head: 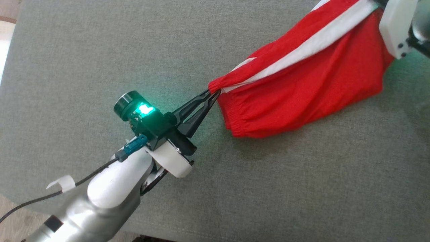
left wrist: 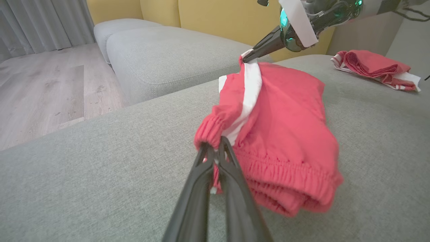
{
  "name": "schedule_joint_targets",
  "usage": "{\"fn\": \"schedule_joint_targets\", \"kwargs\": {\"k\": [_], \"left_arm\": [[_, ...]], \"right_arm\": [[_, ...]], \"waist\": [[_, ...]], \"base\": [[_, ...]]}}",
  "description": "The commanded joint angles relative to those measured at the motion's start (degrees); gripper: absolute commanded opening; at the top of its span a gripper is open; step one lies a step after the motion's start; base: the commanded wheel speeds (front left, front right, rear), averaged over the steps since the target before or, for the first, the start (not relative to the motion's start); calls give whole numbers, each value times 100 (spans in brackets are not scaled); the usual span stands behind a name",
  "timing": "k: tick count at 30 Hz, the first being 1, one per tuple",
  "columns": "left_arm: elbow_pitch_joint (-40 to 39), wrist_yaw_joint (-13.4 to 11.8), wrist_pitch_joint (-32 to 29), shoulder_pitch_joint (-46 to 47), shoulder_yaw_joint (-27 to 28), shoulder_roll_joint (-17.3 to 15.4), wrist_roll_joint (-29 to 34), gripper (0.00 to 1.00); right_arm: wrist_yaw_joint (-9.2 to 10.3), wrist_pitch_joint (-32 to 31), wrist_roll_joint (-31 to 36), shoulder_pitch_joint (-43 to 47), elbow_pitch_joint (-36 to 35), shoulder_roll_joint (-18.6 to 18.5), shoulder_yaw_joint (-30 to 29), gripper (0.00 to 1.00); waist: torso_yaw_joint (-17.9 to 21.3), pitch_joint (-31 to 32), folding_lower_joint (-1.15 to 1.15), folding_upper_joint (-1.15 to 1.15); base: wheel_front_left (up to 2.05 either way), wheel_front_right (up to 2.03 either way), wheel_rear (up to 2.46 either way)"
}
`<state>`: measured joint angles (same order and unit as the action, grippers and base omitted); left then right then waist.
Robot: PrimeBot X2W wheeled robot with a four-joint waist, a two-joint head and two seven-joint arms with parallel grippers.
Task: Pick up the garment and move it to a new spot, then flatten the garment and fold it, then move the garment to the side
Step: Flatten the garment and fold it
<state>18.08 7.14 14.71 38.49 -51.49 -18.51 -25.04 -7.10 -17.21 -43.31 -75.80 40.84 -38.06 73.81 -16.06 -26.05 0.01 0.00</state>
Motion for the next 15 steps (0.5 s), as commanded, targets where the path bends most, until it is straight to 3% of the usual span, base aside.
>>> {"fn": "schedule_joint_targets", "kwargs": {"k": [1, 8, 9, 10, 11, 12, 14, 15], "left_arm": [[-115, 20, 29, 174, 276, -114, 57, 0], [-64, 30, 29, 175, 363, -55, 101, 0], [-47, 31, 29, 175, 368, -50, 109, 0], [-16, 32, 29, 176, 363, -46, 114, 0], [29, 32, 29, 183, 332, -45, 115, 25], [56, 33, 29, 201, 304, -46, 112, 44], [109, 33, 29, 251, 310, -60, 110, 98], [139, 33, 29, 272, 313, -71, 116, 100]], "right_arm": [[-39, 79, 51, -113, -45, 22, -47, 0], [-39, 118, 110, -91, 58, 101, -46, 0], [-39, 99, 83, -90, 80, 106, -46, 34], [-39, 95, 41, -85, 107, 108, -46, 90], [-39, 61, -34, -65, 137, 114, -46, 100], [-39, 6, -72, -35, 134, 121, -46, 100], [-39, -85, -58, -6, 128, 98, -46, 100], [-39, -97, -29, 2, 133, 84, -46, 100]], "waist": [[-15, -14, -1, 0], [-51, -58, -1, 0], [-52, -60, -1, 0], [-54, -62, -1, 0], [-54, -60, -1, 0], [-52, -61, -1, 0], [-40, -55, -1, 0], [-25, -43, -1, 0]], "base": [[0, 0, 0], [0, 0, 0], [0, 0, 0], [0, 0, 0], [0, 0, 0], [0, 0, 0], [0, 0, 0], [0, 0, 0]]}}
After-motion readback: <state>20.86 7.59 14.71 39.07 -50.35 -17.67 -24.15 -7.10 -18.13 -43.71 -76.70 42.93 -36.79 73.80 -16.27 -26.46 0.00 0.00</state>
